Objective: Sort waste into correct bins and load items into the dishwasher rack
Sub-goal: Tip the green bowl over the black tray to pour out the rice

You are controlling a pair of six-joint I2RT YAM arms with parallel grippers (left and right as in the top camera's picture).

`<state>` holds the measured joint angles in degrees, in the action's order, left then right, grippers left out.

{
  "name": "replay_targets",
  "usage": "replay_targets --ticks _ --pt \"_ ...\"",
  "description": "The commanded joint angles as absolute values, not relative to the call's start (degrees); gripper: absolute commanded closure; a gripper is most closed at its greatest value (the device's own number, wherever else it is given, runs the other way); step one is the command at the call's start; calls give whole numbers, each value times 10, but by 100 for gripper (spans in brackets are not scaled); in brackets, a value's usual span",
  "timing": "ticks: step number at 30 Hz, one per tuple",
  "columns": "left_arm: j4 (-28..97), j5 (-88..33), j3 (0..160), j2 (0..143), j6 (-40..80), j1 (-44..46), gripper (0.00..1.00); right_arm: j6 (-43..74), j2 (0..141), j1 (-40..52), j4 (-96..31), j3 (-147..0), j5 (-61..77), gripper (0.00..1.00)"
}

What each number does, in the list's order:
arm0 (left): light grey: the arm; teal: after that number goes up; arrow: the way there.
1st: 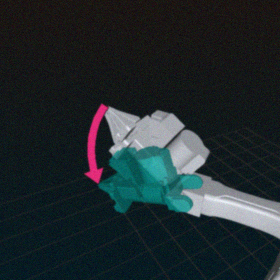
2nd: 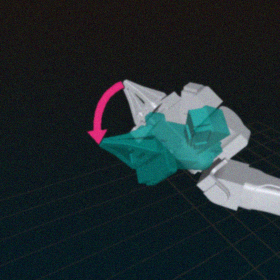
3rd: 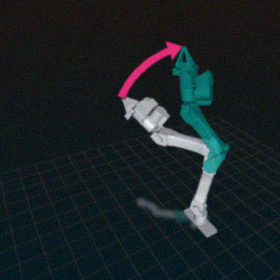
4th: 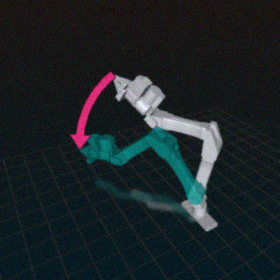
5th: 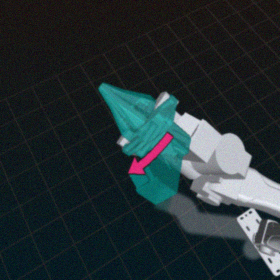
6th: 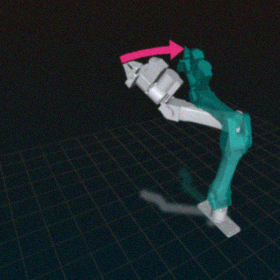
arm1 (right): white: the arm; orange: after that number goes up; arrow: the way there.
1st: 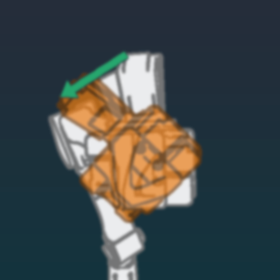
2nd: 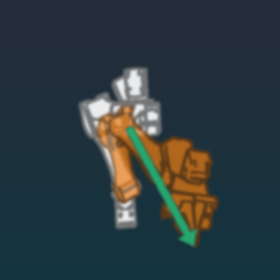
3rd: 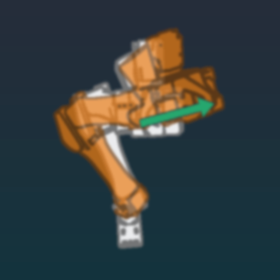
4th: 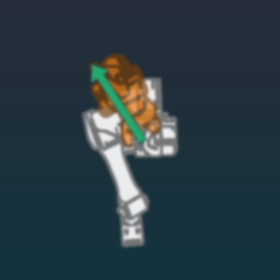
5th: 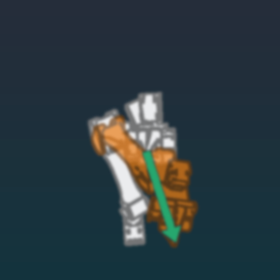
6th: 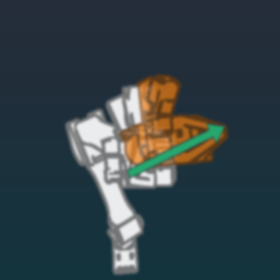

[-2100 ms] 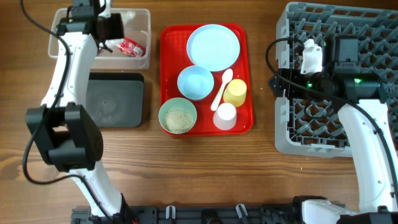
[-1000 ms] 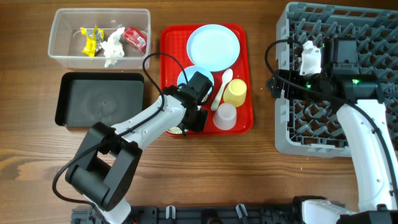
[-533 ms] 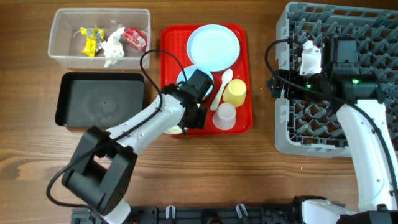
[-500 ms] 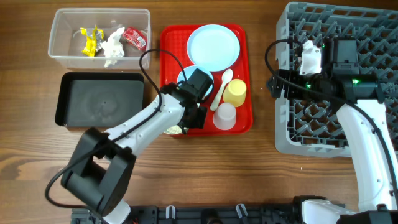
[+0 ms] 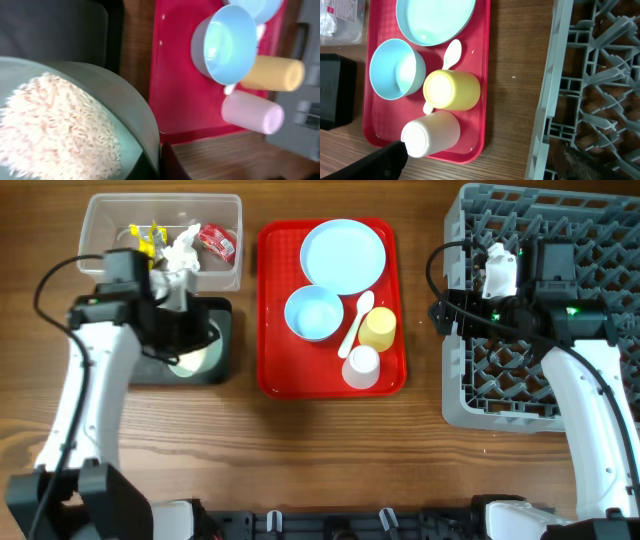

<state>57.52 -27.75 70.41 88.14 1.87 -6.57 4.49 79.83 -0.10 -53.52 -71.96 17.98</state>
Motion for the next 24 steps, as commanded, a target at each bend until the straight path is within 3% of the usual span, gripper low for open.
replay_targets --ticks 1,6,16,24 --pt "579 -416 713 934 -69 -137 96 45 805 -3 -527 -714 176 4" --pt "575 -538 713 1023 -123 -186 96 45 805 -3 -525 -714 174 4" --pt "582 -754 713 1035 -133 -311 96 44 805 -3 -525 -714 161 4" --pt "581 -837 713 1035 -133 -333 96 44 805 -3 -523 -714 161 4"
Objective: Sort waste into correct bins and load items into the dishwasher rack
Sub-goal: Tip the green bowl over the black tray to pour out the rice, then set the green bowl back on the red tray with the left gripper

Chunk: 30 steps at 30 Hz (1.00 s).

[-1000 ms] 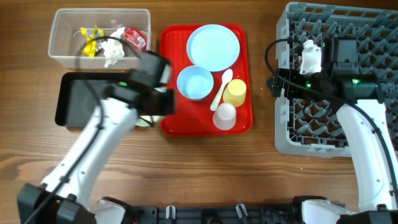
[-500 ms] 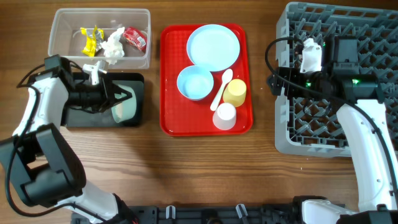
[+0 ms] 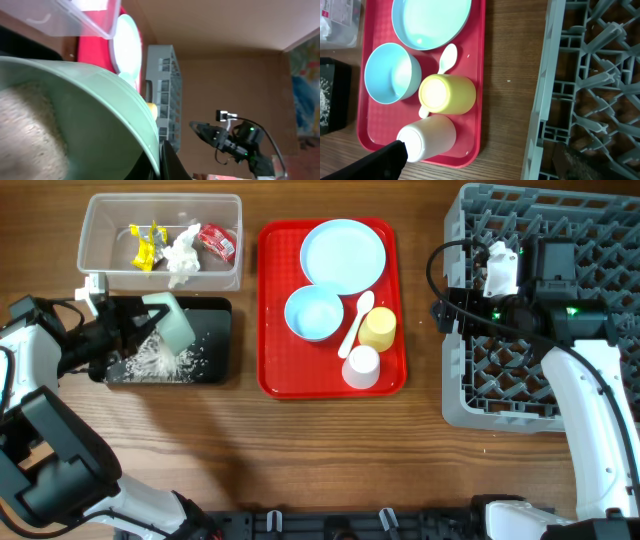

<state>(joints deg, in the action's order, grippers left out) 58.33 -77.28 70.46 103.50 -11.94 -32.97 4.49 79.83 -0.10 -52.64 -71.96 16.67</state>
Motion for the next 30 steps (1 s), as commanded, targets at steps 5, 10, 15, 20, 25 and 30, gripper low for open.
replay_targets --ticks 5,10,15,20,25,30 --pt "571 -903 713 1035 -128 -333 96 42 805 -3 -524 -714 161 4" --pt "571 -903 713 1035 -116 -333 96 30 805 -3 -525 -714 162 4" --pt "571 -903 713 1035 -116 -333 96 30 805 -3 -525 -714 161 4" --pt "564 -903 713 1035 -116 -332 96 30 805 -3 -525 -714 162 4" --pt "560 -891 713 1013 -133 -305 96 31 805 -3 -525 -714 162 4" --pt "486 -588 714 892 -128 -74 96 35 805 -3 -526 -714 162 4"
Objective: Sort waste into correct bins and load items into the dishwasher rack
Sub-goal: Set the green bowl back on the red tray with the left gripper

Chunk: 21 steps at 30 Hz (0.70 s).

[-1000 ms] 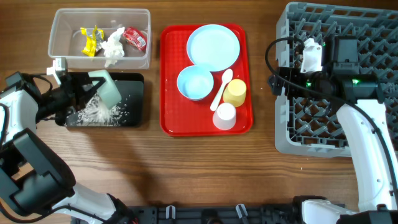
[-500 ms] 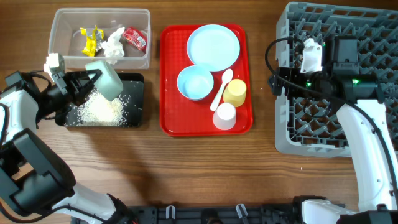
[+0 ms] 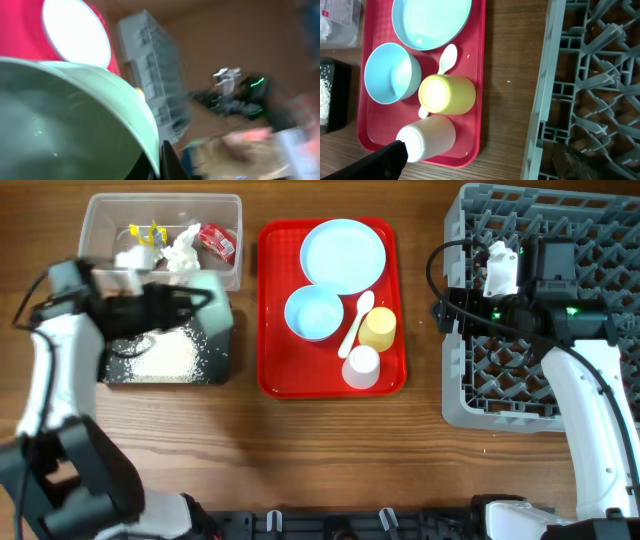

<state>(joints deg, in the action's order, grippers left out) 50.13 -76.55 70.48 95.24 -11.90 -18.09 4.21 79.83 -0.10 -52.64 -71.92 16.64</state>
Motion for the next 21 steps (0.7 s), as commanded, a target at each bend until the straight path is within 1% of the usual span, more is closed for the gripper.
replay_targets --ticks 1,2,4,6,7,8,10,13,16,17,18,19,20,21 --pt "486 -489 714 883 -127 -14 96 42 805 -3 -525 -714 162 4" --pt "486 -375 714 882 -106 50 96 47 805 -3 -524 -714 162 4" --pt "486 -204 714 896 -85 166 96 47 805 -3 -523 -714 162 4" --pt "482 -76 713 922 -82 263 96 47 805 -3 -524 -714 162 4" --pt "477 -10 713 943 -60 302 96 47 805 -3 -526 -714 162 4" --pt "475 21 713 962 -50 324 96 47 805 -3 -530 -714 162 4" --pt "468 25 713 1006 -44 347 96 47 805 -3 -534 -714 162 4" --pt "453 24 713 1055 -39 352 96 47 805 -3 -534 -714 162 4" --pt "453 16 713 1065 -40 352 96 47 805 -3 -534 -714 162 4" --pt "452 6 713 1065 -40 352 86 47 805 -3 -534 -714 162 4" --pt "452 3 713 1065 -40 352 73 47 805 -3 -534 -714 162 4" --pt "452 -3 713 1065 -40 352 58 47 805 -3 -534 -714 162 4" --pt "452 -7 713 1065 -39 352 38 47 805 -3 -534 -714 162 4" --pt "452 -7 713 1065 -39 352 24 47 805 -3 -534 -714 162 4"
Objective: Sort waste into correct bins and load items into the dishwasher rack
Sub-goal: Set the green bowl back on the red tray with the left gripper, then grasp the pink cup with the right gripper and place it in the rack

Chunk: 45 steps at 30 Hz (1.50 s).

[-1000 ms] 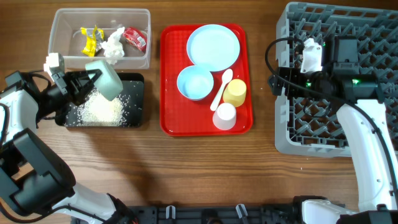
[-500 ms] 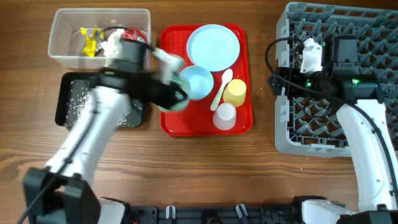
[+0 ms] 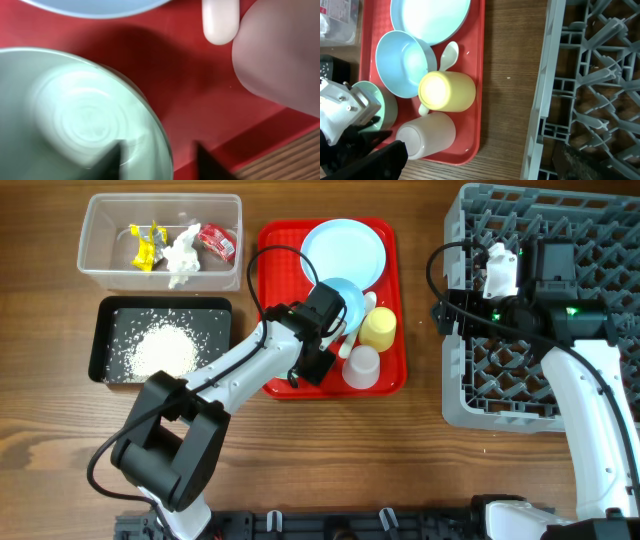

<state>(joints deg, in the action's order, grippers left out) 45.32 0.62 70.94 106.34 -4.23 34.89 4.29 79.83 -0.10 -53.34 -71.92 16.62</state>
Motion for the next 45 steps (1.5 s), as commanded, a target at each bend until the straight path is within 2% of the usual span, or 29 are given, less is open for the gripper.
replay_targets --ticks 1,2,3,6,9,14,18,22,26,31,37,40,45 --pt "452 -11 713 1065 -33 352 10 47 805 -3 -534 -714 162 4" --pt "453 -13 714 1063 -9 352 2 46 805 -3 -531 -714 166 4" --pt "463 -20 720 1056 23 347 0 45 804 -3 -522 -715 190 4" --pt "503 -36 766 1007 50 310 0 45 804 -2 -502 -730 272 4" --pt "503 -50 790 935 70 255 0 53 804 18 -504 -768 271 13" --pt "513 -55 790 851 125 112 0 116 805 109 -470 -789 190 14" --pt "513 -55 790 853 125 47 0 131 812 183 -473 -789 107 14" --pt "513 -55 790 853 125 40 0 128 845 238 -516 -790 55 9" --pt "513 -53 790 853 124 40 0 122 893 263 -573 -803 58 5" --pt "512 64 790 853 125 39 0 126 980 269 -657 -840 59 3" --pt "515 90 790 853 130 5 0 166 1052 307 -636 -842 12 5" --pt "529 89 790 853 142 -15 0 190 1059 325 -610 -841 -3 16" --pt "537 89 790 853 142 -17 0 197 1095 327 -615 -841 -5 18"
